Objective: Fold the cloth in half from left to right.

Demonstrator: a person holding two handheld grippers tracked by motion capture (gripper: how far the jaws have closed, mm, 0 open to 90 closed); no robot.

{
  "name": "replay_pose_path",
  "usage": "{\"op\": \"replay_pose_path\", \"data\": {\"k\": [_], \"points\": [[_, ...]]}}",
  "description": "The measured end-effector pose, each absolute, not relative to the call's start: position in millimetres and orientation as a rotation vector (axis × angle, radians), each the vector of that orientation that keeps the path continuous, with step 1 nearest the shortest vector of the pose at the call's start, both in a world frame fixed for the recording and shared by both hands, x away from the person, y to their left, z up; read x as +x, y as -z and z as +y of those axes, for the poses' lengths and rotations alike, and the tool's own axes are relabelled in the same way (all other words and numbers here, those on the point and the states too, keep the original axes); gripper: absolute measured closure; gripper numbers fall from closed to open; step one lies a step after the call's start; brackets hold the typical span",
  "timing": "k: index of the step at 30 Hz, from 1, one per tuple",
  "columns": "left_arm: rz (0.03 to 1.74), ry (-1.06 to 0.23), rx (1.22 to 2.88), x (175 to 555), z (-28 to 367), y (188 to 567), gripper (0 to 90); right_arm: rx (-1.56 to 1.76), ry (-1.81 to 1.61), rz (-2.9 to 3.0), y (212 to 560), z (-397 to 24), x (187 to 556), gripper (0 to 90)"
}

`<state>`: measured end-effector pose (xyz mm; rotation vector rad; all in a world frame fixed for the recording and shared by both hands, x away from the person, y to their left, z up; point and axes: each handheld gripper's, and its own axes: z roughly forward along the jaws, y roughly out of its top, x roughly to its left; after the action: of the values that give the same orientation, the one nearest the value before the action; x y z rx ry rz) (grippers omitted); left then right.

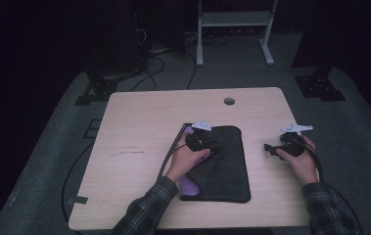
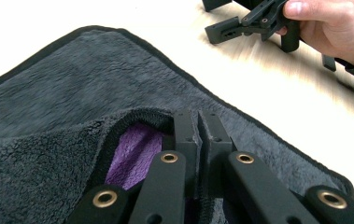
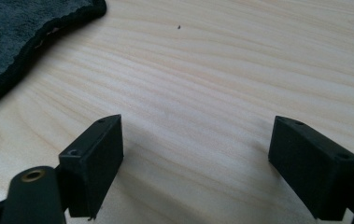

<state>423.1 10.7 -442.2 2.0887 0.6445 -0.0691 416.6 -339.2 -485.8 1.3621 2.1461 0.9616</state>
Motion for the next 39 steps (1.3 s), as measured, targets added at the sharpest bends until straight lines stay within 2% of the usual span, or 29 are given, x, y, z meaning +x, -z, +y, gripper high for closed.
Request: {"op": "replay_pose_path", "data": {"k": [19, 31, 35, 39], "points": [[0.607, 0.142, 2.092, 431, -41, 454, 87.2, 1.358, -0.962, 2.148, 486, -339, 417, 16.8], [0.601, 0.170, 2.171, 438, -65, 473, 85.5, 1.355, -0.963, 2.151, 486, -339, 417, 16.8], [0.589, 0.179, 2.148, 437, -67, 469, 78.9, 1.354, -0.963, 2.153, 486, -339, 417, 16.8], [0.569, 0.135, 2.142, 433, -58, 457, 68.1, 1.352, -0.963, 2.153, 486, -339, 417, 16.8]]}}
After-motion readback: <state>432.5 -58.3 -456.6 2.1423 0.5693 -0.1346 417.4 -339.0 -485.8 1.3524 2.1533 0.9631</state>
